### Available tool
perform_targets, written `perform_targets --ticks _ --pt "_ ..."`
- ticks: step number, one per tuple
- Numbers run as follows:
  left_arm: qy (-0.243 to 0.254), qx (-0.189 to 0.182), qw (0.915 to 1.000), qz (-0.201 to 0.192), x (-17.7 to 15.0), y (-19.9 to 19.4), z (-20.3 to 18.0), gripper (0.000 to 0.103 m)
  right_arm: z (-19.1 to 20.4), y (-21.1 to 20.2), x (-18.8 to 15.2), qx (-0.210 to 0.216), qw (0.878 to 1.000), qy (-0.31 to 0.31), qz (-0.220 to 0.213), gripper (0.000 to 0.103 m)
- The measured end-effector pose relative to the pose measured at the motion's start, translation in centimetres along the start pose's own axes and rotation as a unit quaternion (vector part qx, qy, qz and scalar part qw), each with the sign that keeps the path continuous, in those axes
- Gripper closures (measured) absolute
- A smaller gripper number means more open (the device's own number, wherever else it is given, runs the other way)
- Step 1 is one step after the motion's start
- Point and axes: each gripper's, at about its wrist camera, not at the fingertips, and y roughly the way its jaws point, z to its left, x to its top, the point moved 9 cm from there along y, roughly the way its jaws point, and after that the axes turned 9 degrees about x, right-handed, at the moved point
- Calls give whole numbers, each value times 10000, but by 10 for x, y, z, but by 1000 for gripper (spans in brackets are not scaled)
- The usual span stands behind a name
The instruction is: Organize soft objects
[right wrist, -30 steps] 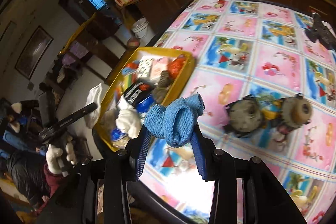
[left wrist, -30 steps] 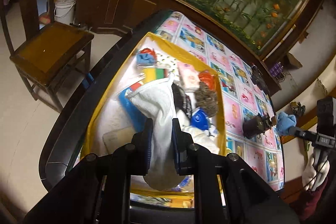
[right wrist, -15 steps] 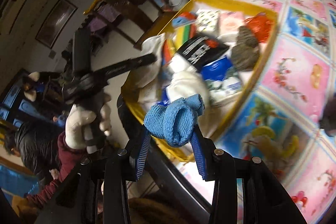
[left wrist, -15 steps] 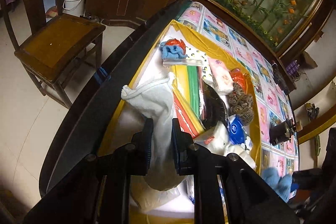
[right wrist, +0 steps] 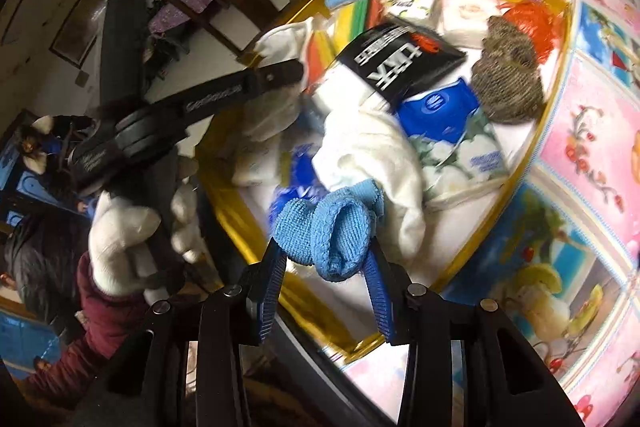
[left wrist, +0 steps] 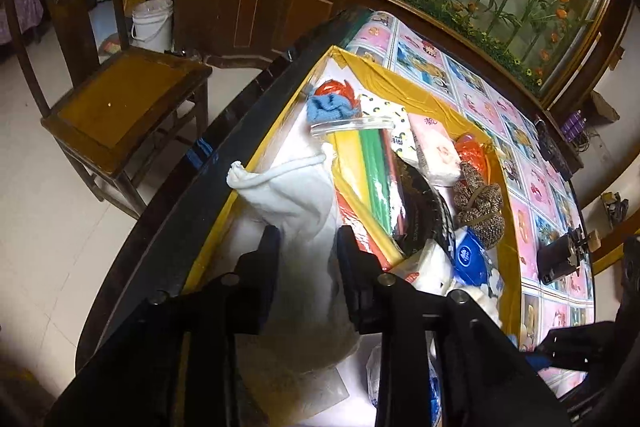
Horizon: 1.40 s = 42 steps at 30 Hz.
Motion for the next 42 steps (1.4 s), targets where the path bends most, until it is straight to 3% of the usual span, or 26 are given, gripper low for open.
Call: perform_targets --ticks 4,8,12,15,19,38,40,42 --pt "148 225 9988 -397 2 -22 -8 51 -2 13 0 -306 9995 -96 22 64" --pt "305 479 9946 -872 6 -50 -19 49 15 18 -10 -718 9956 -608 -45 63" --pt "292 676 9900 -1203 9 -71 -25 40 28 13 -14 -867 9918 -901 -258 59" --pt "308 796 9864 -1404 12 -86 -28 40 38 1 -16 -745 9908 -987 -544 45" --pt "362 845 9839 -1530 11 -99 -35 31 45 -20 -26 -653 9880 -1082 -882 34" --pt "635 1021 9748 -1879 -8 -140 -74 31 -5 -115 -98 -493 9833 -391 -1709 25" --pt "658 1026 9741 -1904 -10 -143 -79 22 -12 -125 -106 -483 9815 -275 -1833 24" --pt "686 1002 9730 -1965 -11 -149 -86 20 -23 -136 -116 -454 9795 -122 -1957 23"
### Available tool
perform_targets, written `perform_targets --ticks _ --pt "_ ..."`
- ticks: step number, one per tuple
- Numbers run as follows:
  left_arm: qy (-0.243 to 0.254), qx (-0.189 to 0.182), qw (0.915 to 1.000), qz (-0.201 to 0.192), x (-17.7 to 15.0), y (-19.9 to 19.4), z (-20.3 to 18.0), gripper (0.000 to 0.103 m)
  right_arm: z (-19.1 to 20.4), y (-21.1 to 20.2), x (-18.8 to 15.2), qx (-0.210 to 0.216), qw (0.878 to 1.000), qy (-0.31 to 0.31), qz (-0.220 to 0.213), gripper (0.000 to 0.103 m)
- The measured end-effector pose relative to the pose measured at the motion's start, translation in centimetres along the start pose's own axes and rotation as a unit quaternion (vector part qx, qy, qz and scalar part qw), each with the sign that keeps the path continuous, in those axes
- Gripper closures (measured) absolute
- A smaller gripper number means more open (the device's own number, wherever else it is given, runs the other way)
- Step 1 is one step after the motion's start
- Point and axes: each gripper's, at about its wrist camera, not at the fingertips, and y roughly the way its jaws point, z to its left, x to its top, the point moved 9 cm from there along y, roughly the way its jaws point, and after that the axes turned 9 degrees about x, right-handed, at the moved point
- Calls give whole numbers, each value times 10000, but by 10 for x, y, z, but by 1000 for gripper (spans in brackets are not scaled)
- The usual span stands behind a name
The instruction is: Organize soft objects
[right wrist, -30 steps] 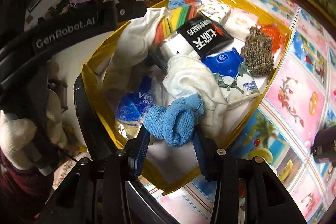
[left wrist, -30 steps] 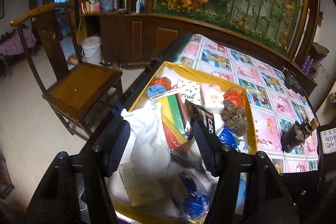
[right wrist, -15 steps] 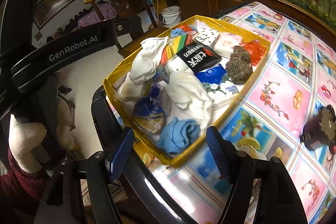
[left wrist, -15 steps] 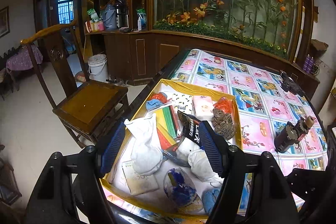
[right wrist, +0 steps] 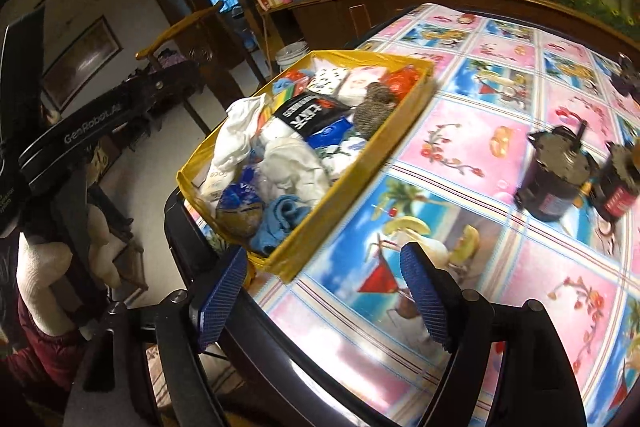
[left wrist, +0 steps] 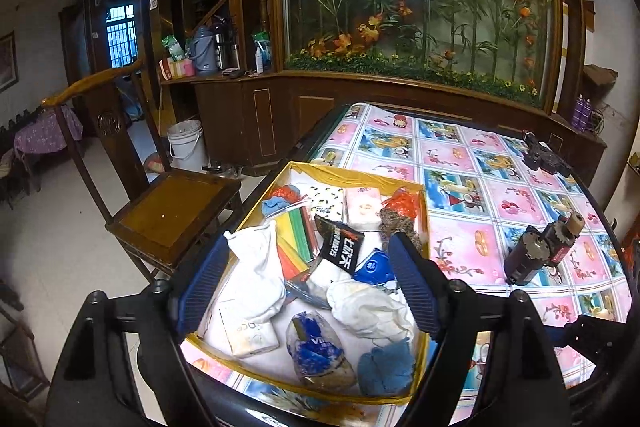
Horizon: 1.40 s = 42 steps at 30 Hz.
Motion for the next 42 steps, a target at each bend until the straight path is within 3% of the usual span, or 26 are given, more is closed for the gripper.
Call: perform_targets --ticks 8,11,13,15,16,19,20,22,25,28,35,42 --pt "340 -175 9991 -180 0 -19 -39 20 -65 -53 -22 -149 9953 792 -528 22" --pt "358 -112 9979 -524 8 -34 -52 20 -92 -76 -32 -250 9910 1071 -762 22" --pt "195 39 9949 -984 17 -53 -51 20 -106 -94 -37 -259 9872 1236 -970 22" --pt "-67 264 9863 -1628 28 -81 -45 18 -113 -112 -40 -347 9845 1229 -1201 22" --pt "-220 355 9793 -1978 32 -98 -41 9 -114 -122 -39 -457 9835 1131 -1335 22" --pt "-640 418 9528 -2937 39 -143 -35 0 -104 -151 -38 -918 9780 659 -1756 16" --pt "-732 490 9440 -3180 40 -154 -36 0 -99 -161 -39 -1146 9732 484 -1936 14" --pt "-641 560 9400 -3304 45 -161 -46 0 -86 -178 -38 -1688 9586 85 -2290 0" --pt "-219 -130 9652 -2601 49 -142 -80 0 -69 -181 -35 -2206 9442 -449 -2407 1" --pt "-64 -414 9839 -1737 40 -114 -107 0 -72 -159 -39 -2426 9489 -480 -1959 1" --pt "317 -144 9961 -805 -3 -78 -134 0 -76 -133 -42 -2342 9599 -338 -1506 1" --pt "414 -209 9989 -33 -47 -55 -145 0 -85 -117 -34 -2361 9625 -180 -1324 1"
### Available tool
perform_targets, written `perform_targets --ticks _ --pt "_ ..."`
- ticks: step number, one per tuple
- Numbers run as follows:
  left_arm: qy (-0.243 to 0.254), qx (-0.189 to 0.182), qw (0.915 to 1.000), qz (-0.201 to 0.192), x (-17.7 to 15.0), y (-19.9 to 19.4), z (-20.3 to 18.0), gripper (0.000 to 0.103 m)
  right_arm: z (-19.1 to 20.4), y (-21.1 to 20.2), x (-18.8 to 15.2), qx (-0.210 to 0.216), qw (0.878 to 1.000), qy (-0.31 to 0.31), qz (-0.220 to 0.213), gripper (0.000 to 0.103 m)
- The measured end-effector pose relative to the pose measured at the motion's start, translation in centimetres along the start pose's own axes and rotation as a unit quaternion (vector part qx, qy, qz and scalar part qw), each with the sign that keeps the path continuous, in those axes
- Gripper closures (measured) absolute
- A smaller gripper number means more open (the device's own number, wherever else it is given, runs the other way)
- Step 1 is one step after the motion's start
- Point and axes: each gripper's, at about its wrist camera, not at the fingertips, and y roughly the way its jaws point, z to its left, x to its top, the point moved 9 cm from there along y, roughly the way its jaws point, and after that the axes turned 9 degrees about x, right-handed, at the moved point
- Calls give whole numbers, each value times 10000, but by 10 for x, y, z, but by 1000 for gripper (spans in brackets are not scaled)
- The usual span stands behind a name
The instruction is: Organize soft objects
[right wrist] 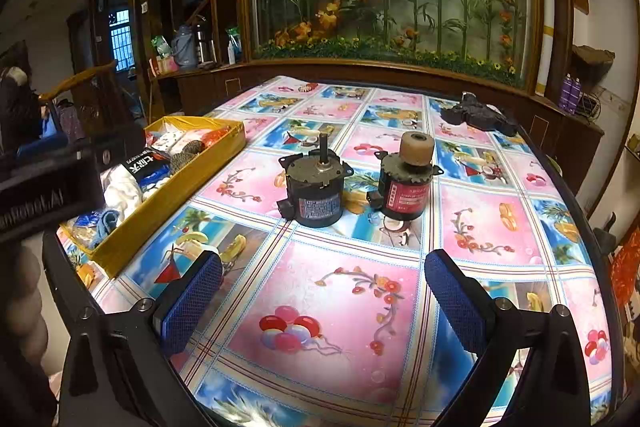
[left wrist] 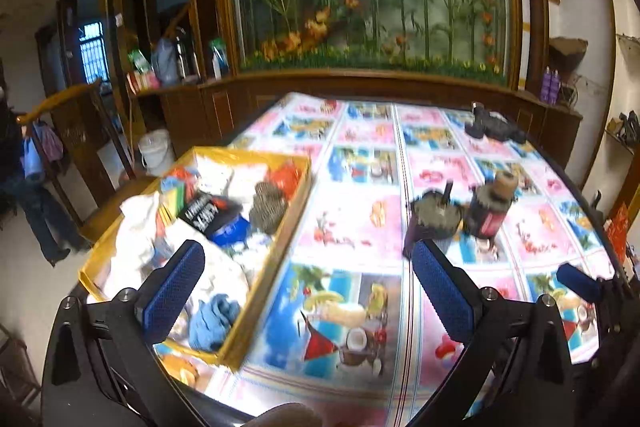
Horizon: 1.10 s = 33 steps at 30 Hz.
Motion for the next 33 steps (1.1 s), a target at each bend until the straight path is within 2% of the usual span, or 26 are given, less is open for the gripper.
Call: perform_targets --ticks 8,33 --pt "25 -60 9996 282 -21 20 -1 0 9 33 9 -160 9995 -3 285 1" --pt "-558 -171 9946 864 -40 56 39 0 60 62 8 -68 9974 -396 602 1"
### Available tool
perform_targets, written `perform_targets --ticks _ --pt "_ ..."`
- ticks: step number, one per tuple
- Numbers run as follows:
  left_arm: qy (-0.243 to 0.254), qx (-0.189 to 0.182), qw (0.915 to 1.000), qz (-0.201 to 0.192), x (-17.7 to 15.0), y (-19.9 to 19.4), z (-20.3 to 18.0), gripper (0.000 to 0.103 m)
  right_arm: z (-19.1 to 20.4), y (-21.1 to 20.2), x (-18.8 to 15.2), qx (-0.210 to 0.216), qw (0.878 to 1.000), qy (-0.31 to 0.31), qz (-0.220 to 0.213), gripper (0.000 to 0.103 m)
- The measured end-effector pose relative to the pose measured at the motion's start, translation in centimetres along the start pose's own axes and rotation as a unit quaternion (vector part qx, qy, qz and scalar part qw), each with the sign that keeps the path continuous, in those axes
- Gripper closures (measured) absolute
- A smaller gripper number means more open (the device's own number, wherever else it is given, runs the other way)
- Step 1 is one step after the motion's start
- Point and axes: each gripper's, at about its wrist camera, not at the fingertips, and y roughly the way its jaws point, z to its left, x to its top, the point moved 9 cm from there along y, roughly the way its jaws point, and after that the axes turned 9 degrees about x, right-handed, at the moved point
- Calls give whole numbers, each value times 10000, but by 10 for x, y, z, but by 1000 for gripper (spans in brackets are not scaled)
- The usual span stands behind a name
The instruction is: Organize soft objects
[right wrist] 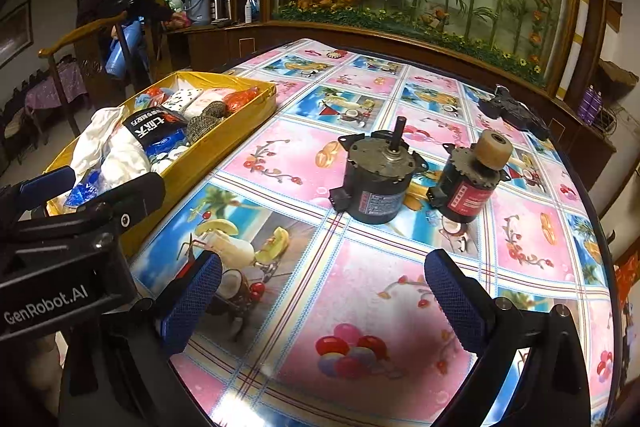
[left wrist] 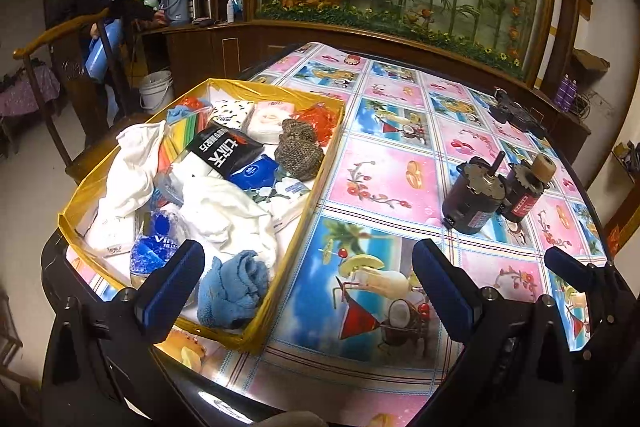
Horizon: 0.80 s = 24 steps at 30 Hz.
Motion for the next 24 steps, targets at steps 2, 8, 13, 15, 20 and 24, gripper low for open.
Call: perform_targets --ticks 2,8,13,15,20,24 --pt "-61 3 10000 45 0 3 4 0 2 2 1 10 10000 -24 16 1" --pt "-156 -1 9998 138 -2 8 10 0 10 4 1 44 9999 -107 52 1" --pt "-167 -5 9997 181 -2 10 11 0 14 6 3 73 9998 -148 68 1" --pt "-163 0 9997 207 -3 11 11 0 15 6 3 86 9998 -154 66 1" --pt "-96 -6 9996 271 -4 8 8 0 16 7 4 138 9998 -143 74 1" --pt "-71 15 9996 272 -4 6 5 0 9 3 4 140 9999 -40 41 1"
